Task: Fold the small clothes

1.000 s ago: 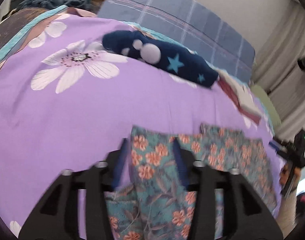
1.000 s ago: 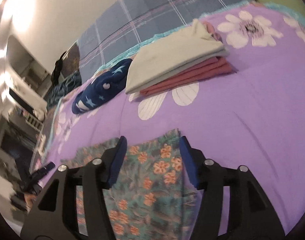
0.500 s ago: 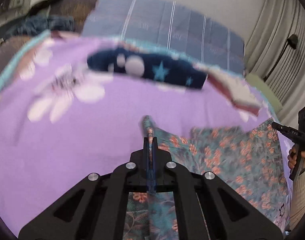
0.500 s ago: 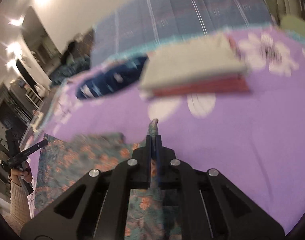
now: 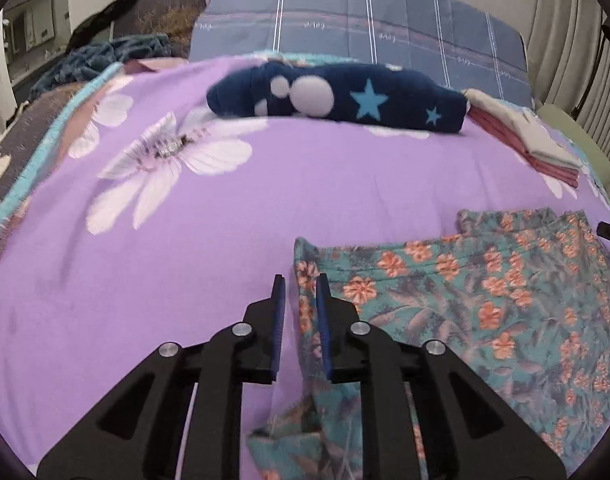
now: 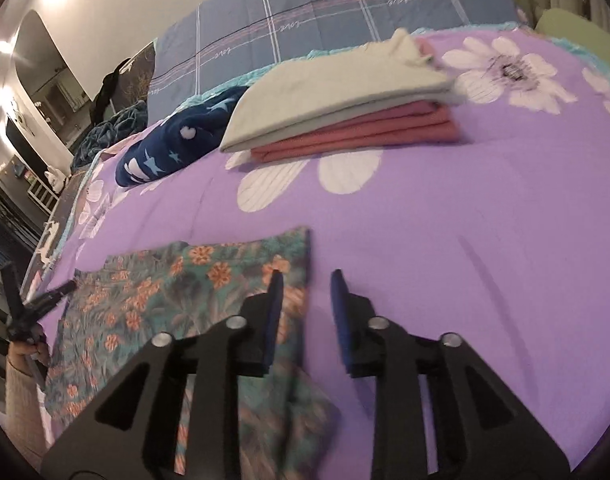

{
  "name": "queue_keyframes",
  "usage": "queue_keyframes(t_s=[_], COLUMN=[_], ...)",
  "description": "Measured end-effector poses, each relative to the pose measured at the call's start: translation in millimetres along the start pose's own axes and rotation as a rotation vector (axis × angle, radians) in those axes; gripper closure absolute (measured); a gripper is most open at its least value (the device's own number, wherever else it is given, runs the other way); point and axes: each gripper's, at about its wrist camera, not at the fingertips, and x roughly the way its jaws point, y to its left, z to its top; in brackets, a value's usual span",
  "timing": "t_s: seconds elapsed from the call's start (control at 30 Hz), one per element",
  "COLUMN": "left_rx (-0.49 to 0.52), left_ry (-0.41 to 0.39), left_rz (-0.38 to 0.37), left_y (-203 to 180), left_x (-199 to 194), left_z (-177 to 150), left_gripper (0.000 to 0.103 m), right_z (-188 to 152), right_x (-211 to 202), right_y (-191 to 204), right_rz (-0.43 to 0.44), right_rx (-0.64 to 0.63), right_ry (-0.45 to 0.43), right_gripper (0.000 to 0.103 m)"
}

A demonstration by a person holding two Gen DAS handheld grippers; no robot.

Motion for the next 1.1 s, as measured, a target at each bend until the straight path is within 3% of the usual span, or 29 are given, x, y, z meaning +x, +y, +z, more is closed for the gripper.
queue_keyframes(t_s=[0.03, 0.07, 0.1, 0.17, 0.3, 0.4, 0.57, 0.6, 0.67, 0.73, 0.83, 1.0, 1.1], left_rx=[0.0, 0.001, 0.001, -0.006, 0.033, 0.161, 0.402, 0.446, 0.552, 0.649, 0.746, 0.796, 0.787], left_ry=[-0.011, -0.02, -0.027, -0.034, -0.046, -0.047, 0.058, 0.075, 0.07, 0.025, -0.009, -0.036, -0.026], left_rz=[-0.004, -0.001, 0.014, 0.04, -0.051, -0.191, -0.486, -0.524, -0.575, -0.555, -0.511, -0.429, -0.411], left_y=[-1.9, -3.8, -5.9, -12.8, -55.9, -122.4, -259.3, -282.1, -329.5, -362.7, -394.7, -418.1, -421.9], left_x=[-6.8, -12.3, -13.8, -19.9, -41.4, -65.7, -83.2, -85.4, -93.4, -101.0, -103.6, -98.9, -94.8], left_z=[1.7, 3.4, 4.9, 9.4, 8.8, -4.0, -59.9, -71.9, -99.1, -118.8, -134.7, -140.3, -138.0], left_gripper=[0.083, 0.071, 0.069, 0.068, 0.069, 0.069, 0.067, 0.065, 0.044, 0.038, 0.037, 0.037, 0.05], right_z=[-2.1, -4.0, -6.0, -12.0, -26.8, -34.0, -43.4, -43.5, -44.2, -42.8, -35.9, -26.4, -28.4], right_x=[-8.9, -14.7, -19.3, -24.7, -29.1, -36.5, -39.3, -37.8, -32.5, -26.3, -20.3, -15.2, -15.2], right_y=[-3.8, -6.1, -10.4, -19.8, -36.4, -40.6, -42.3, -42.1, -40.3, -34.6, -28.4, -22.4, -27.0], right_rz=[0.003, 0.011, 0.017, 0.026, 0.073, 0.121, 0.238, 0.252, 0.287, 0.297, 0.284, 0.274, 0.308], right_rx=[-0.003, 0.0, 0.009, 0.041, 0.084, 0.075, 0.097, 0.102, 0.106, 0.075, 0.03, -0.032, -0.038], right_ry=[-0.008, -0.014, -0.02, -0.018, 0.014, 0.028, 0.071, 0.08, 0.112, 0.147, 0.189, 0.223, 0.205], right_gripper=[0.072, 0.072, 0.072, 0.07, 0.071, 0.085, 0.085, 0.08, 0.077, 0.069, 0.068, 0.065, 0.062])
